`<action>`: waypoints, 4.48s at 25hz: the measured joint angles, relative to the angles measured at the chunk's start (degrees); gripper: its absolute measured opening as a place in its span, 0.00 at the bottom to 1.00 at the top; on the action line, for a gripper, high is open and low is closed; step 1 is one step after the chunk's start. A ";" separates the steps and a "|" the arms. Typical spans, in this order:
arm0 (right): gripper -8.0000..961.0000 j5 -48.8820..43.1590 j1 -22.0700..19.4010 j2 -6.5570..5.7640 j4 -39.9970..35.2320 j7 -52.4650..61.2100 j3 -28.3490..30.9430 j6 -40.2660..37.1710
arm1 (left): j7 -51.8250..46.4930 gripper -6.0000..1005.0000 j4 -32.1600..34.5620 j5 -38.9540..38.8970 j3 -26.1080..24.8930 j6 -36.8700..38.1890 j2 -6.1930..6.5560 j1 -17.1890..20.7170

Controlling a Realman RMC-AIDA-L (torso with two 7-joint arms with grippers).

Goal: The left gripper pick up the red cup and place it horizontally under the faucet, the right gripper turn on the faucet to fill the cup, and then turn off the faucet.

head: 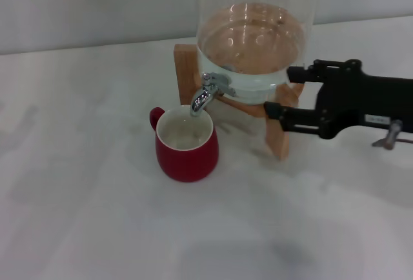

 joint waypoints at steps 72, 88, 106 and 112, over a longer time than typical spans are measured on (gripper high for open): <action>0.75 -5.29 5.76 -0.39 -5.86 5.15 -11.51 -12.00 | 0.24 0.88 -0.02 0.17 -2.18 0.34 0.00 0.17; 0.75 -4.95 -2.72 -0.33 -0.25 5.77 -4.97 -10.39 | 0.19 0.88 -0.70 0.73 -2.28 4.41 0.25 -1.49; 0.75 -1.99 2.06 -0.19 -0.01 4.45 -5.48 -1.10 | 0.00 0.88 -2.52 3.01 -2.98 7.06 0.40 -4.37; 0.75 -1.89 4.47 -0.17 -0.35 3.95 -8.64 -0.26 | 0.20 0.88 -2.73 3.01 -3.37 7.21 0.32 -4.79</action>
